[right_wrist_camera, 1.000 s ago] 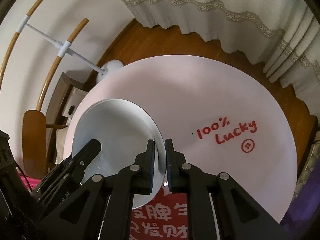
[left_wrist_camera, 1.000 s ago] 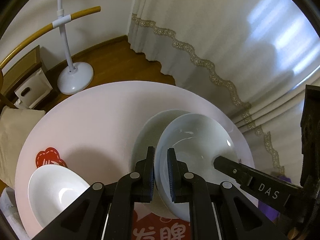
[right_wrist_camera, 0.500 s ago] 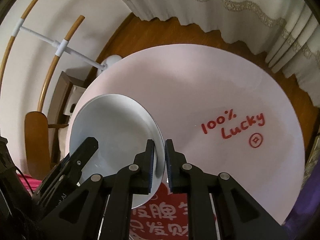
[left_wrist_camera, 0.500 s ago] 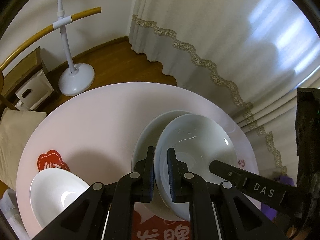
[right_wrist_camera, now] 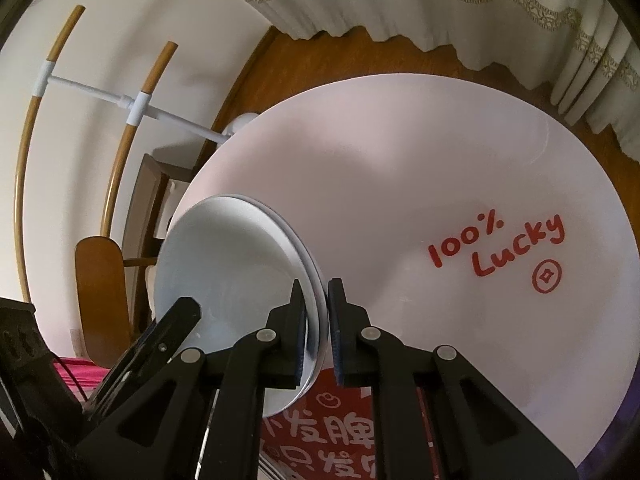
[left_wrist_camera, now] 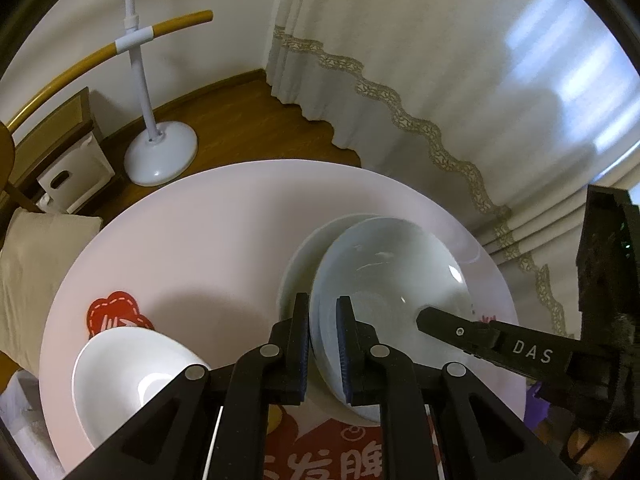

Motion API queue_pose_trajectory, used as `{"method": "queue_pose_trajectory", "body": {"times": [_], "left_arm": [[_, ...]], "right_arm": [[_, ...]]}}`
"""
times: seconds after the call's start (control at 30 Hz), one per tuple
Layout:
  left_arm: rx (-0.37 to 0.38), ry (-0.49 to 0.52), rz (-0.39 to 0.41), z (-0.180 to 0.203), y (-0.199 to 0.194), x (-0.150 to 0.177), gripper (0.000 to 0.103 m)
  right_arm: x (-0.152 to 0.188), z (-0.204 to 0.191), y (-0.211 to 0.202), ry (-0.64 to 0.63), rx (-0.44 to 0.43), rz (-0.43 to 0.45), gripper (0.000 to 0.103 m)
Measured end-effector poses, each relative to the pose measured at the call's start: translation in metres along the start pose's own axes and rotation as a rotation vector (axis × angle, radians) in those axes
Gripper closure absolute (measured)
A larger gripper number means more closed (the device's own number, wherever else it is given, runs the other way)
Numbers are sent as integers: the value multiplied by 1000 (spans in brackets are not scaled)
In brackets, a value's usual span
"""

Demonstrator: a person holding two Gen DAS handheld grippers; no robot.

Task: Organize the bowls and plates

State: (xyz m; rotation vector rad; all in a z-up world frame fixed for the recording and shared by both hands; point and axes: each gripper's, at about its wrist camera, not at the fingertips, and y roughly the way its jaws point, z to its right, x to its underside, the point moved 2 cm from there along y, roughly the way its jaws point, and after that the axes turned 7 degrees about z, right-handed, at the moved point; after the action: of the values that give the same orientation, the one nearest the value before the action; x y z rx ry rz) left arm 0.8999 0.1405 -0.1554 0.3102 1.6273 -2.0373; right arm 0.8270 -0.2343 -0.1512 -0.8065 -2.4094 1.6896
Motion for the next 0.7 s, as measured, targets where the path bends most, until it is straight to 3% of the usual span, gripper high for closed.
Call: {"method": "queue_pose_trajectory", "body": {"times": [0.33,0.47,0.63,0.7], "left_arm": [[7,-26,3,-8,-18,6,91],[-1,-45,7,-14,-28,11,85],[-14,-77,21,-28,-48,19,80],[-18,-90,30,-34,-56,21,71]], "right_arm": [[1,-3,2,-19,1,14,93],[2,-5,3,-24,13,10,81],[6,-8,0,-40,28,20,81],[10,-10,-2,-48,32,27,81]]}}
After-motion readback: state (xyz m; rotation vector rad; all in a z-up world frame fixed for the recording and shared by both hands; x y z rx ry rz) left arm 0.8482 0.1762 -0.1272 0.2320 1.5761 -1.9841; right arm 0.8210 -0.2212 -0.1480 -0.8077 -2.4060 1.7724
